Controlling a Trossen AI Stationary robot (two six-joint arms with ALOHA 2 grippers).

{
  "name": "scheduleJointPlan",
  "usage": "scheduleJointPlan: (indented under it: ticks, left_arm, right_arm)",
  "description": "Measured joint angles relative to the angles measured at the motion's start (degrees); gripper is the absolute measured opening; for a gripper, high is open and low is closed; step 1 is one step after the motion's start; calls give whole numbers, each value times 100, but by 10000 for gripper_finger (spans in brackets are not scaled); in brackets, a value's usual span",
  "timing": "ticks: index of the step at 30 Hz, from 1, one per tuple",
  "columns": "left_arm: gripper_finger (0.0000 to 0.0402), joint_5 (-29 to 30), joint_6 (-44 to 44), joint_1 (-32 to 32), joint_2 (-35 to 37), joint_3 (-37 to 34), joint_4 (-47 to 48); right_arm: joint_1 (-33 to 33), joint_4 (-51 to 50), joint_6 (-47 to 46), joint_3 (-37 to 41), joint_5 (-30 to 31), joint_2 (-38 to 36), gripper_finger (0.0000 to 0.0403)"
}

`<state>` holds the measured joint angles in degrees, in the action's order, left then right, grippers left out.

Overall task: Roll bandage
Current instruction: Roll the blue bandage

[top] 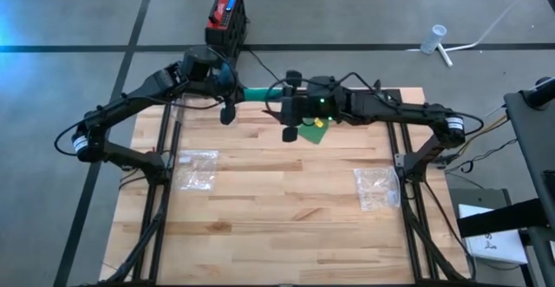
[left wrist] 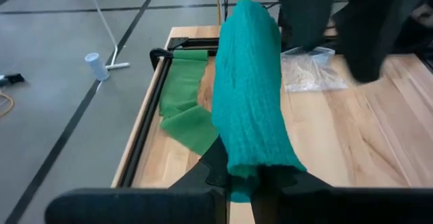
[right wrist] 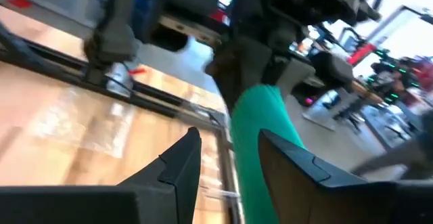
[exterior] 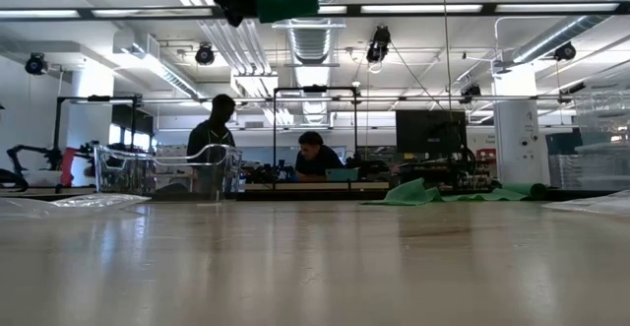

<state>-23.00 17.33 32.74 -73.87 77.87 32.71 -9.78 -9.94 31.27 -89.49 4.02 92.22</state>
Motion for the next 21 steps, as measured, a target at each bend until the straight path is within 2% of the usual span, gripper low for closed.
scheduleJointPlan:
  ticks: [4,7,14,21]
  left_arm:
    - [19,3,-16,-26,0,-1,22]
    - [15,22,-27,-34,2,0,48]
    - [18,13,54,-36,2,0,180]
    - [16,-1,243,-83,2,0,186]
  right_arm:
    - [4,-15,265,0,636,128,144]
    - [2,-46,385,0,864,162,154]
    - [4,-38,383,0,959,150,175]
    - [2,-175,232,0,1094,158,177]
